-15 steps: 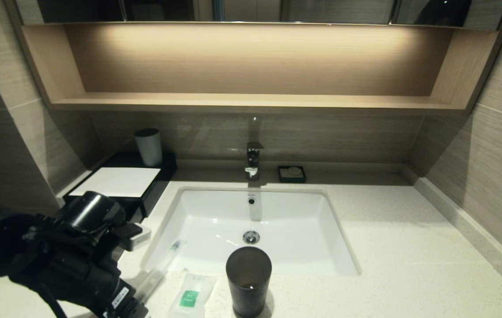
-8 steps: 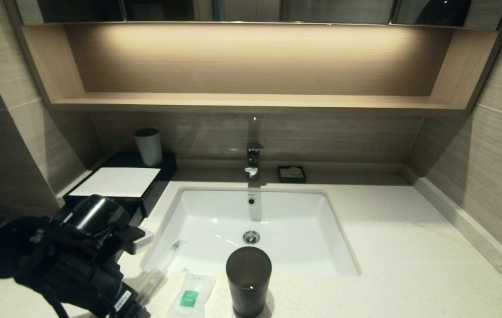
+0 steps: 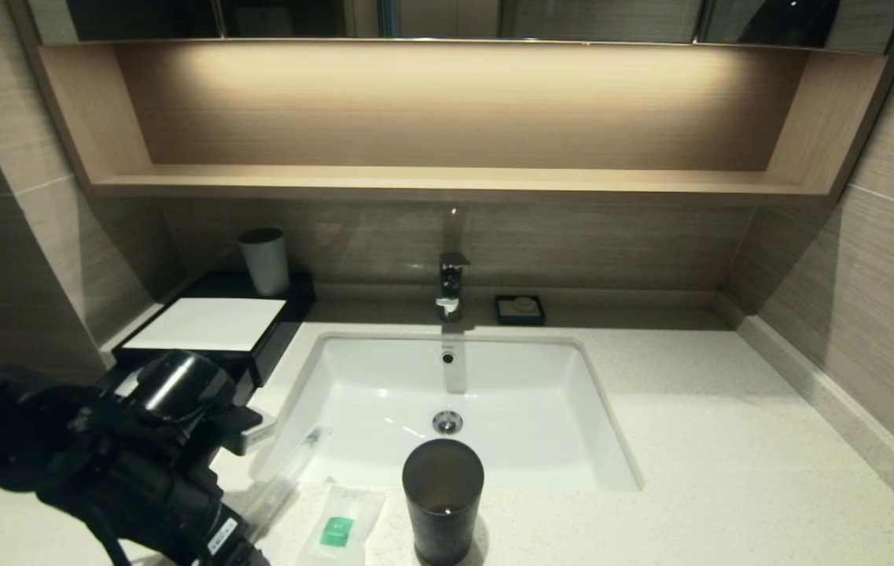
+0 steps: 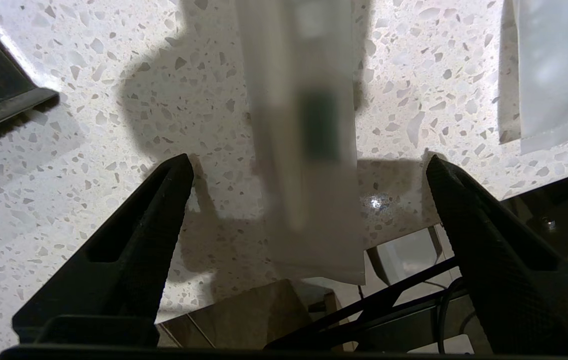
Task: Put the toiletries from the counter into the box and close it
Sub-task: Pick up the bathroom toiletry
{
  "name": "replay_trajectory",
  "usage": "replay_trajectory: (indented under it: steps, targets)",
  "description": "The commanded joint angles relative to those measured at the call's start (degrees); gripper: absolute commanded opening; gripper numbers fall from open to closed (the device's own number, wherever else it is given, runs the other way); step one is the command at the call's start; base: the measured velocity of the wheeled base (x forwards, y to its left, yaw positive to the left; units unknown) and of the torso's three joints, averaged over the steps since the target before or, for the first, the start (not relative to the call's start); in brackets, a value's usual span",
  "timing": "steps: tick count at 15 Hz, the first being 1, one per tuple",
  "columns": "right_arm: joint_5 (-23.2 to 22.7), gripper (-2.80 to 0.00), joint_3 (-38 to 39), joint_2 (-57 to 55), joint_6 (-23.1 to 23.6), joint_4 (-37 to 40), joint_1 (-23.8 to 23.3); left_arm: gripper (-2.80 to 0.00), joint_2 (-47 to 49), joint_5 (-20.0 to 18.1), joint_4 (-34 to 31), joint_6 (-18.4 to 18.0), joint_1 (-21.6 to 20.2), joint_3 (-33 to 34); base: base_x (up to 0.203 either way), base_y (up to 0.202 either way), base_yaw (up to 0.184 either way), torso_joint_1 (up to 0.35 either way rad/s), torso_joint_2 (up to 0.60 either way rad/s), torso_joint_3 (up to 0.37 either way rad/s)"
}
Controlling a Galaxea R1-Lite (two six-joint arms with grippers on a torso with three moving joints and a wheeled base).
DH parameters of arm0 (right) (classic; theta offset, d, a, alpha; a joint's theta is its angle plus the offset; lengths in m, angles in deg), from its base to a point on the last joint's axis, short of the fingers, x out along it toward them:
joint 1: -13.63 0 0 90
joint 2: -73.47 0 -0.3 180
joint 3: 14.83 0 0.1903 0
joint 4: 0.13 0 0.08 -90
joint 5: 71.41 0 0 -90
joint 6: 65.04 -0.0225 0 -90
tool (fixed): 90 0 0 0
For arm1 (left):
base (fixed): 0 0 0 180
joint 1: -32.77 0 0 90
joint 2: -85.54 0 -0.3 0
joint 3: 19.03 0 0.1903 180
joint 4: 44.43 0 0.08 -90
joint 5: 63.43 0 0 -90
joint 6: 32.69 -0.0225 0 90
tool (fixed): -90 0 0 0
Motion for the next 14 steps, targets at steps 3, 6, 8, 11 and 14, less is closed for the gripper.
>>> replay_trajectory:
  steps: [3,6,8,11,14]
  targets:
    - [0.0,-2.8,0.0,0.0,0.0,0.0,0.0,0.0,1.1,0.1,0.2,-0.1,0.0,0.1,0.0,0.0,0.0,0.0,0.0,0.0]
    - [0.0,-2.8,0.1,0.0,0.0,0.0,0.0,0.0,1.1,0.0,0.2,-0.1,0.0,0.1,0.0,0.0,0.0,0.0,0.0,0.0]
    - [0.0,-2.8,0.0,0.0,0.0,0.0,0.0,0.0,1.1,0.1,0.3,-0.1,0.0,0.0,0.0,0.0,0.0,0.0,0.0,0.0]
    - [0.0,-2.8,0.1,0.0,0.0,0.0,0.0,-2.8,1.2,0.3,1.0,-0.1,0.0,0.1,0.0,0.0,0.0,0.0,0.0,0.0]
    - [0.0,-2.8,0.1,0.0,0.0,0.0,0.0,-2.8,1.3,0.3,1.4,-0.2,0.0,0.2,0.0,0.0,0.0,0.0,0.0,0.0]
